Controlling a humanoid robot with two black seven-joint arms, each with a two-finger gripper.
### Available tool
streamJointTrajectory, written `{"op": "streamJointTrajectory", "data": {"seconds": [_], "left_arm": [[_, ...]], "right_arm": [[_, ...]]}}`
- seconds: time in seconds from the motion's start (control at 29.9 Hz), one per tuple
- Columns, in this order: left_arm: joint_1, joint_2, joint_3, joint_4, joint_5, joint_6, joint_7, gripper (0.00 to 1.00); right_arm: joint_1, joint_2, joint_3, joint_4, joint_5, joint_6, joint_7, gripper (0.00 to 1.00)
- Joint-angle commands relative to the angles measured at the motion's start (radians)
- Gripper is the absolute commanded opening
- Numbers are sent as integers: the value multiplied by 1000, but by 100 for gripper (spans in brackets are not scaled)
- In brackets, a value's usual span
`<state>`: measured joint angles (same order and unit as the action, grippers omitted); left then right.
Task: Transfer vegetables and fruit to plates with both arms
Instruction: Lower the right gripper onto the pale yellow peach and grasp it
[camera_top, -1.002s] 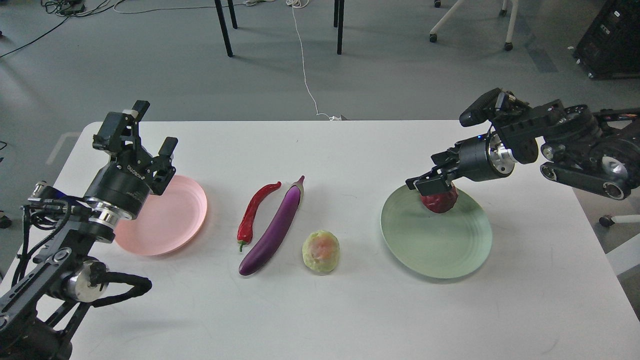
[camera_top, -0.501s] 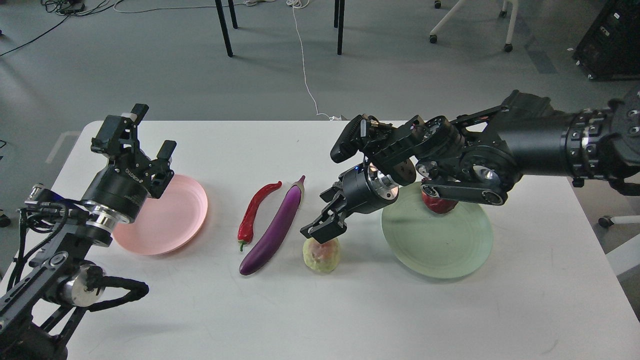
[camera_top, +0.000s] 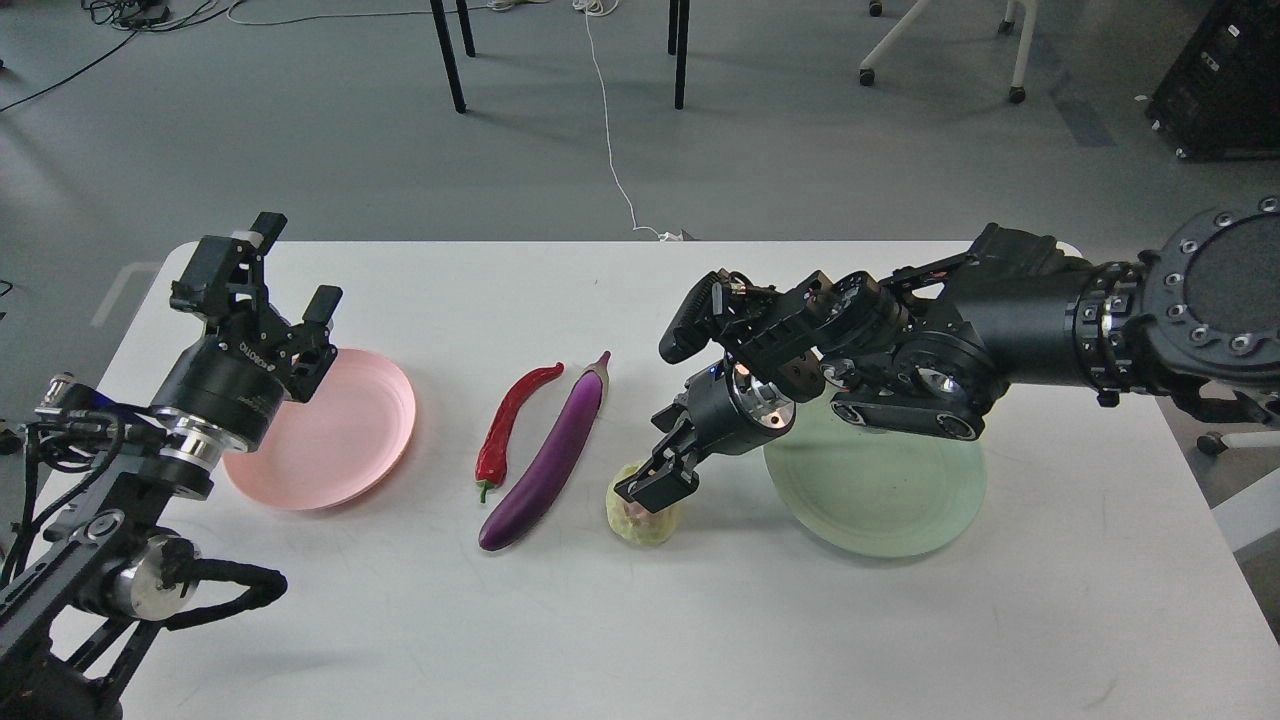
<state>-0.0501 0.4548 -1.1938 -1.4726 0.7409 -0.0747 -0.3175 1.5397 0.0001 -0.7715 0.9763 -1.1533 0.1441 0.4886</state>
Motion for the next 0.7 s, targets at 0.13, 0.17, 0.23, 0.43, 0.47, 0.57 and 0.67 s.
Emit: {"op": "streamJointTrajectory", "data": {"seconds": [0.13,0.17,0.23,0.43,0.47,0.57,0.67], "left_arm": [[3,2,-13,0,-2,0,0,98],[3,2,-13,0,-2,0,0,98],[3,2,-13,0,-2,0,0,98],[3,2,-13,0,0,-2,0,98],[3,2,-13,0,-2,-2,0,98],[3,5,-15,0,-2,-2,0,98],[3,13,-15,0,-2,-2,-2,98]], "right_arm": [[-15,0,-15,-5,1,2,0,96],[-21,0,-15,-5,1,0,0,96],[-30,0,-15,-5,1,-1,0,95],[-46,0,-14,-1,39,-24,0,95],[-46,0,-14,1,56,-31,0,95],[-56,0,-15,-4,69,-40,0,94],[-58,0,-15,-4,70,-40,0,88]]}}
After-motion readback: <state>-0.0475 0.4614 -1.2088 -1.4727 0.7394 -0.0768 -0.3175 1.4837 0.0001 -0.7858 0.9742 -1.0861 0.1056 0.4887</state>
